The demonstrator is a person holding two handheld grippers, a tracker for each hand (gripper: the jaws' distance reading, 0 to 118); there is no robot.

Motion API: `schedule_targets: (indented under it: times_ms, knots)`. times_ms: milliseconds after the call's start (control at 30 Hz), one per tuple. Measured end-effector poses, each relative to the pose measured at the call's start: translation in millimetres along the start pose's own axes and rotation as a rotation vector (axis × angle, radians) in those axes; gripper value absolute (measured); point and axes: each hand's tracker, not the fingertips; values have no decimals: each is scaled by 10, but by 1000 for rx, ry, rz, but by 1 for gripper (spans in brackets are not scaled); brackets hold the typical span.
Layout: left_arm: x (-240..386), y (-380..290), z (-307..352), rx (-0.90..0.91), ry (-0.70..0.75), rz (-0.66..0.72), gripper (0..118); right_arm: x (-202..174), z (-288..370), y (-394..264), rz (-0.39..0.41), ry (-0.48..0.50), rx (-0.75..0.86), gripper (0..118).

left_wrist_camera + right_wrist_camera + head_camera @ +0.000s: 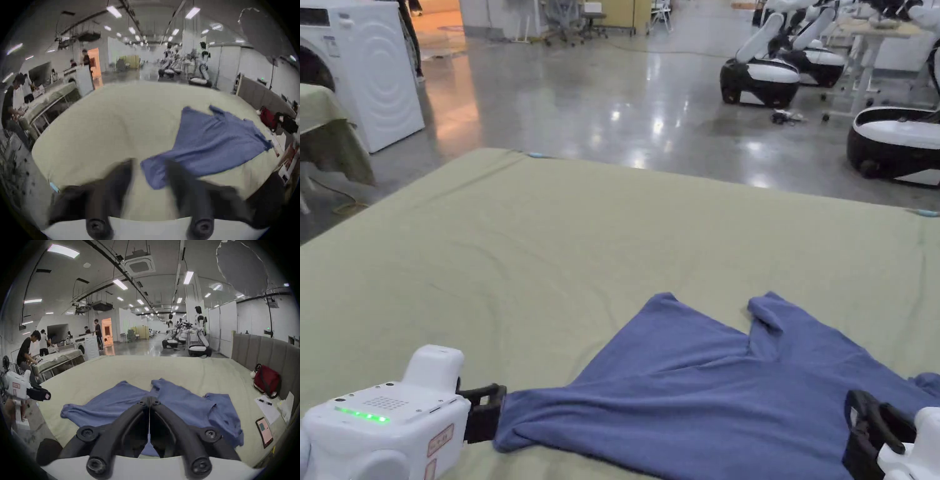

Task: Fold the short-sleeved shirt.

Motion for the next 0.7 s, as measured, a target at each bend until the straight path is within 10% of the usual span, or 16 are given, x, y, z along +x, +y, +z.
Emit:
schedule_targets:
  times_ms: [33, 267, 400, 533, 633, 700]
  knots:
    - [-24, -48, -112, -8, -4, -3, 113, -14, -34, -17, 0, 6, -20, 6]
    - [-33, 54, -890, -63, -12, 13, 112, -90, -183, -163, 20, 0, -104, 6]
    - [27, 105, -1279, -128, -2, -71, 68, -59, -275, -233, 34, -19, -148, 6]
    - [179, 27, -1331, -148, -5, -132, 61, -26, -356, -234, 30, -39, -181, 6]
    - [221, 36, -1094, -107, -55, -111, 2, -3, -426, -224, 51, -56, -191, 6]
    - [269, 53, -969, -96, -96, -117, 2, 35, -497, -213, 60, -57, -196, 6]
